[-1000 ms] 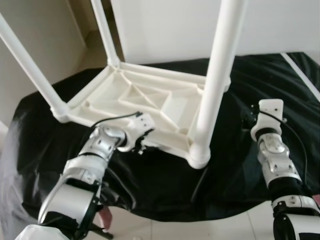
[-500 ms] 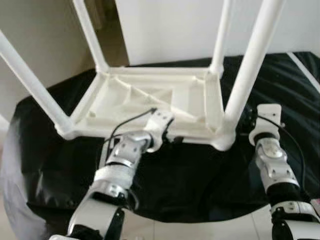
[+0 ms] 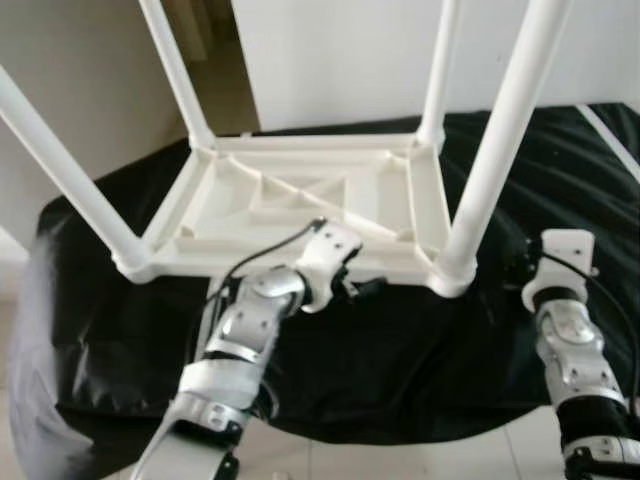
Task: Building children table
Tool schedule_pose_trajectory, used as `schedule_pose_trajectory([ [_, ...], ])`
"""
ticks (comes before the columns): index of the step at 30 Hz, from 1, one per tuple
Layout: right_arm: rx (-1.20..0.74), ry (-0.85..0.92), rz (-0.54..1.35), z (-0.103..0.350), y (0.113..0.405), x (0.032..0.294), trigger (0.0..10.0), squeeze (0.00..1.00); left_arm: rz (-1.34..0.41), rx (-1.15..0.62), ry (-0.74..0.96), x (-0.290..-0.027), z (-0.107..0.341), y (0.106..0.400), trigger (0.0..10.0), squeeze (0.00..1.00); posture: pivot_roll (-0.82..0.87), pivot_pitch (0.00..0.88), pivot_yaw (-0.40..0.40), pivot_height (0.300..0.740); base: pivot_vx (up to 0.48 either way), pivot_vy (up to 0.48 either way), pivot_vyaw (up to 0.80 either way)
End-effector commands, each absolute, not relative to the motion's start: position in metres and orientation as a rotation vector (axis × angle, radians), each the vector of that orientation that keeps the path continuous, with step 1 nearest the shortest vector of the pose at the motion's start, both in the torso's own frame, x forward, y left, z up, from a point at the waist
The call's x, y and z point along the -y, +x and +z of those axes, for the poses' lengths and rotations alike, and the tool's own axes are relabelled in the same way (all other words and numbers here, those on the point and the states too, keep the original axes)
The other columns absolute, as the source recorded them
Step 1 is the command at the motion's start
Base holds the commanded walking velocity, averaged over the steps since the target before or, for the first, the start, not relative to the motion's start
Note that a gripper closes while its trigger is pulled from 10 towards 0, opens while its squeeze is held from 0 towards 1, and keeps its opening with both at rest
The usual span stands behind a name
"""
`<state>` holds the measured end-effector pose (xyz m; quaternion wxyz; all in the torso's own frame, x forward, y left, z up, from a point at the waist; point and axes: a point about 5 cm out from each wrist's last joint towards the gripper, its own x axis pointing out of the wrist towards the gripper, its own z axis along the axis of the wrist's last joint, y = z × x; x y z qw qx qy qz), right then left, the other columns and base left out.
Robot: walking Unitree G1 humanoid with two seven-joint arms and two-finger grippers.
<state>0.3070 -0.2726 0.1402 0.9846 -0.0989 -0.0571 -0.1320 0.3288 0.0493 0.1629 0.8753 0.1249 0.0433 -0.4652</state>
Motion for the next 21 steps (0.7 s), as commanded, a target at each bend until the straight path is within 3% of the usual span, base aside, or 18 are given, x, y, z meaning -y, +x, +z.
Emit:
schedule_pose_trajectory([
  [1, 0.158, -0.188, -0.169, 0.142, 0.296, 0.268, 10.0, 0.0, -0.989, -0.052, 0.265, -0.054, 0.164, 0.325, 10.0, 0.0, -0.09, 0.027, 0.104, 0.74, 0.0, 0.0, 0.0],
  [9, 0.16, -0.186, 0.159, 0.141, 0.263, 0.253, 10.0, 0.0, -1.034, 0.035, 0.288, -0.066, 0.16, 0.308, 10.0, 0.0, -0.1, 0.028, 0.101, 0.74, 0.0, 0.0, 0.0],
  [14, 0.13, -0.141, 0.357, 0.145, 0.262, 0.232, 10.0, 0.0, -1.157, 0.039, 0.302, -0.062, 0.156, 0.289, 10.0, 0.0, -0.09, 0.033, 0.088, 0.74, 0.0, 0.0, 0.0],
  [21, 0.143, -0.125, 0.478, 0.152, 0.275, 0.212, 10.0, 0.0, -1.161, 0.081, 0.337, -0.054, 0.155, 0.282, 10.0, 0.0, -0.08, 0.033, 0.068, 0.74, 0.0, 0.0, 0.0],
])
